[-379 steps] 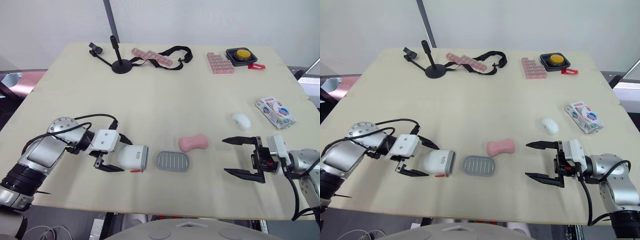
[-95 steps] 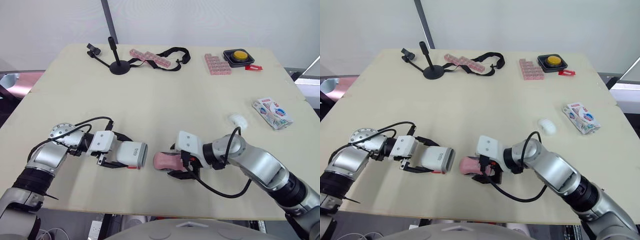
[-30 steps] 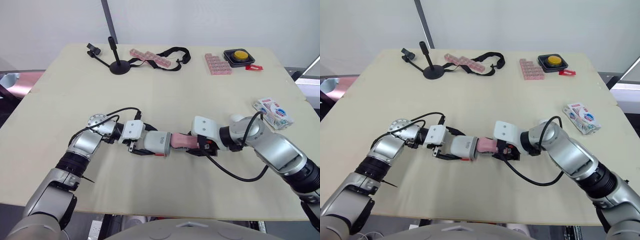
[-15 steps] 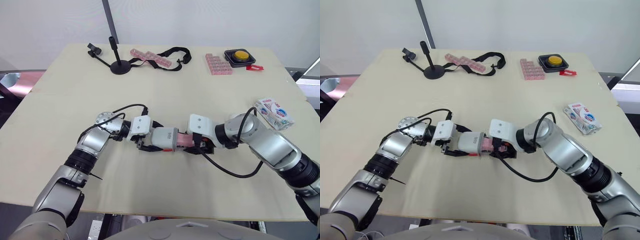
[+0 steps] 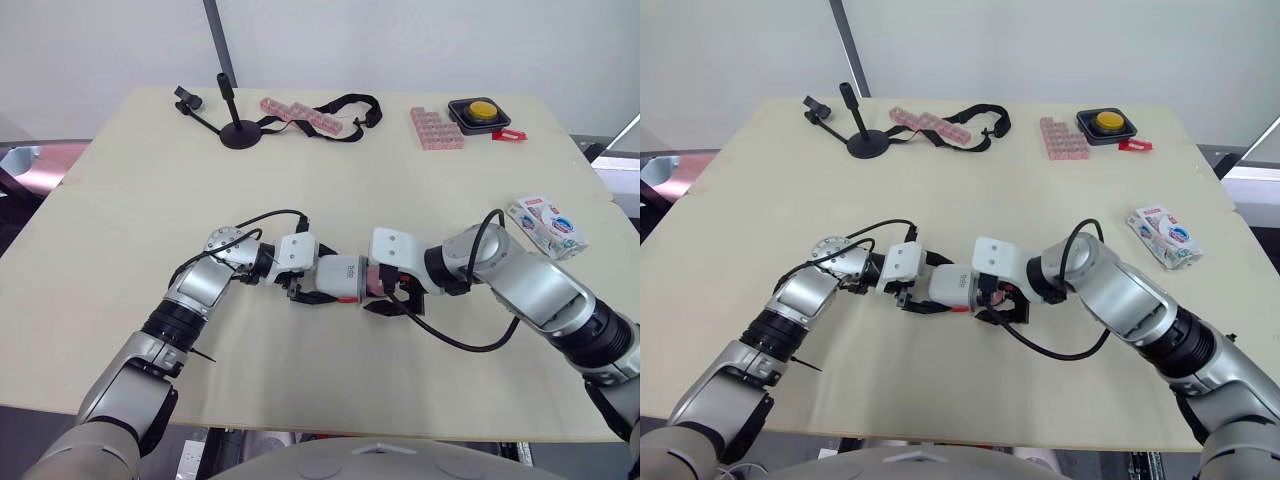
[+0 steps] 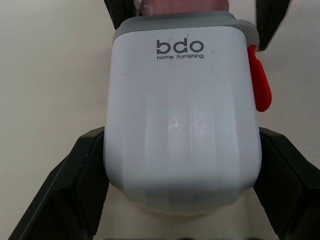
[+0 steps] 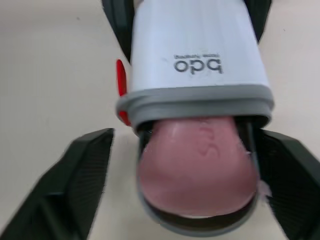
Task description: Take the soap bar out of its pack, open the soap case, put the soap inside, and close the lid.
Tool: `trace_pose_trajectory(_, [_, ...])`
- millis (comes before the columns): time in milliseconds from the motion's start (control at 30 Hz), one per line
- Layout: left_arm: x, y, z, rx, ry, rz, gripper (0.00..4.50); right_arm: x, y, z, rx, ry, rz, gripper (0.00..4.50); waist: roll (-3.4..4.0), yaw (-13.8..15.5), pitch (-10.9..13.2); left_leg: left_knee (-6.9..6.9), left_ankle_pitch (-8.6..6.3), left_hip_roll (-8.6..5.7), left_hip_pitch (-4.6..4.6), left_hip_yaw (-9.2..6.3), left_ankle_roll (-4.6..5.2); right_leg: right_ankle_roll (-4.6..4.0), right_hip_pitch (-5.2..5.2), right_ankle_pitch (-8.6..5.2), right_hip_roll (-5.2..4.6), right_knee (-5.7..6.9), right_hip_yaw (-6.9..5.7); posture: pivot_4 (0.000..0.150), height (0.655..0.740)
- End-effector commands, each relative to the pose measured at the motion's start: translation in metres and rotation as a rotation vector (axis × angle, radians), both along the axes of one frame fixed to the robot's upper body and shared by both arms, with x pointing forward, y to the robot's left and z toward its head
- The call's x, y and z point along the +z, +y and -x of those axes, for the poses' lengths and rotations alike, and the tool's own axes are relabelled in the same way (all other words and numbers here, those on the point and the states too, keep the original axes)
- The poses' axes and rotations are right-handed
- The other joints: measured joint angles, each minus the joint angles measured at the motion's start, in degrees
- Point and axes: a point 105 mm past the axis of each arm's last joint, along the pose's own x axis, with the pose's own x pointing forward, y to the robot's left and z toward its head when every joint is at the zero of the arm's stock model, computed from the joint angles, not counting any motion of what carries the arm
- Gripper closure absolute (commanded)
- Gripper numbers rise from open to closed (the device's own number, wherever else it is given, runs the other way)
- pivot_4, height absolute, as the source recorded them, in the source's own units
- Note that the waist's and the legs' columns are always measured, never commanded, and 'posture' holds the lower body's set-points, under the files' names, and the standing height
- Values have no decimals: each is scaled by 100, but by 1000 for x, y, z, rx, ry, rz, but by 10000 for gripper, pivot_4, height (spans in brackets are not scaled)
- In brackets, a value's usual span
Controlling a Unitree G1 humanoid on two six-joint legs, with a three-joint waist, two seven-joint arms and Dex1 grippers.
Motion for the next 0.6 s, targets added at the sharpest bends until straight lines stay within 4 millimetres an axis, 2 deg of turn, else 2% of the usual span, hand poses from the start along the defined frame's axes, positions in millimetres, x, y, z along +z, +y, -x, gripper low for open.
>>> trace_pose_trajectory(33, [10,-3,1,-14,-35,23,10430,18,1,1,20,-55,-28,228,0,5,0,0,0,0,0,0,0,0,0,0,0,0,0,1500,7400])
trace_pose_trajectory(133, [9,-2,0,-12,-34,20,10430,17,-4,0,7,-59,-23,228,0,10,0,0,0,0,0,0,0,0,0,0,0,0,0,1500,7400])
trace_pose_trajectory(500, [9,1,1,-12,-30,14,10430,9,-48,-2,-109,-37,10,228,1,104,0,0,-1,0,-2,0,0,0,0,0,0,-4,2,1500,7400])
trace_pose_trajectory(600, [10,1,1,-11,-28,13,10430,7,-52,-1,-122,-30,-15,228,1,113,0,0,-1,0,-2,0,0,0,0,0,0,-6,3,1500,7400])
